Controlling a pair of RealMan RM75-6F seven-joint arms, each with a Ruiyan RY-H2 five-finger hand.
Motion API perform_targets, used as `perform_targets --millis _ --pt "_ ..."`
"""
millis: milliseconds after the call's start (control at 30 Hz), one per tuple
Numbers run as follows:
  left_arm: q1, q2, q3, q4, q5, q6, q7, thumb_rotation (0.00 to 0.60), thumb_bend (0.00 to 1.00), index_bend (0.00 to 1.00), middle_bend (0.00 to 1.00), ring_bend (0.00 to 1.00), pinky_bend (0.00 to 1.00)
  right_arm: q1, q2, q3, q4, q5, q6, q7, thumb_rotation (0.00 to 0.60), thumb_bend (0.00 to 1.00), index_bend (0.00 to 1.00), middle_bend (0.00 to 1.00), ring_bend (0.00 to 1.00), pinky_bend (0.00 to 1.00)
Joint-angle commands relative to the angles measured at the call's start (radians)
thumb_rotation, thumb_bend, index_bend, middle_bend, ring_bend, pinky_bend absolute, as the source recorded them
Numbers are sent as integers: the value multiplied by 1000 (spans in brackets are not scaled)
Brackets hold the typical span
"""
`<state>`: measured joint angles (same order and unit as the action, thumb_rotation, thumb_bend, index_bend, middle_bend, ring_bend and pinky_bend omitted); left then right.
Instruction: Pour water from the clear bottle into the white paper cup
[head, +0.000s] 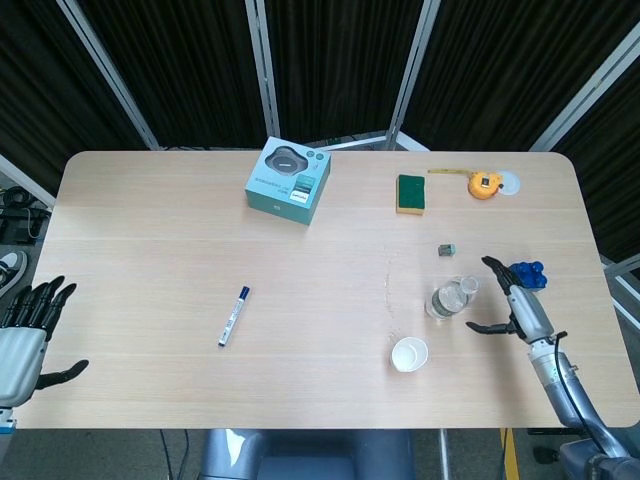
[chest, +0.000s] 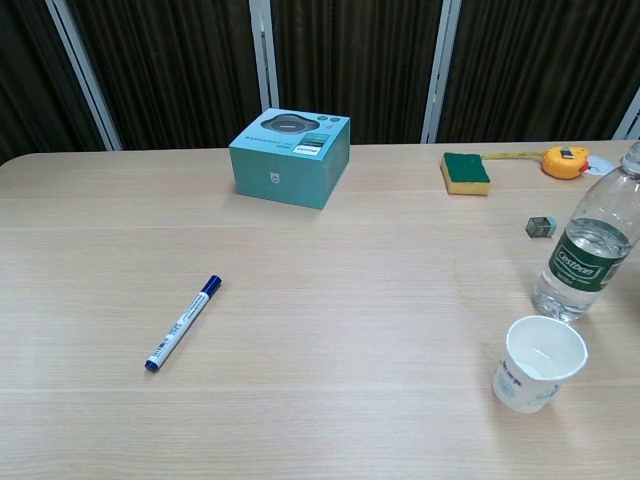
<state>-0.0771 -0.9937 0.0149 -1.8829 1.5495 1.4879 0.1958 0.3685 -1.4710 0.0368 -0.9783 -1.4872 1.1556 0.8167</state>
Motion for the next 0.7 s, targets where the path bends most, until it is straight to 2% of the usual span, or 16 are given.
perform_targets --millis 33,233,400,533,700 --pt "7 4 3 -3 13 13 -3 600 0 0 0 0 0 -70 86 -7 -91 23 79 -146 600 0 0 0 0 0" --pt "28 -5 -7 8 39 71 25 600 0 0 0 0 0 -171 180 5 -224 77 205 -358 600 0 0 0 0 0" --pt "37 -19 -17 15 44 97 41 600 0 0 0 0 0 -234 270 17 -373 88 302 -459 600 0 0 0 0 0" --pt "39 -21 -21 24 44 100 41 600 0 0 0 0 0 -257 360 25 -537 69 354 -543 600 0 0 0 0 0" --pt "38 -16 -23 30 46 98 22 600 0 0 0 0 0 -253 422 51 -700 64 376 -655 600 0 0 0 0 0"
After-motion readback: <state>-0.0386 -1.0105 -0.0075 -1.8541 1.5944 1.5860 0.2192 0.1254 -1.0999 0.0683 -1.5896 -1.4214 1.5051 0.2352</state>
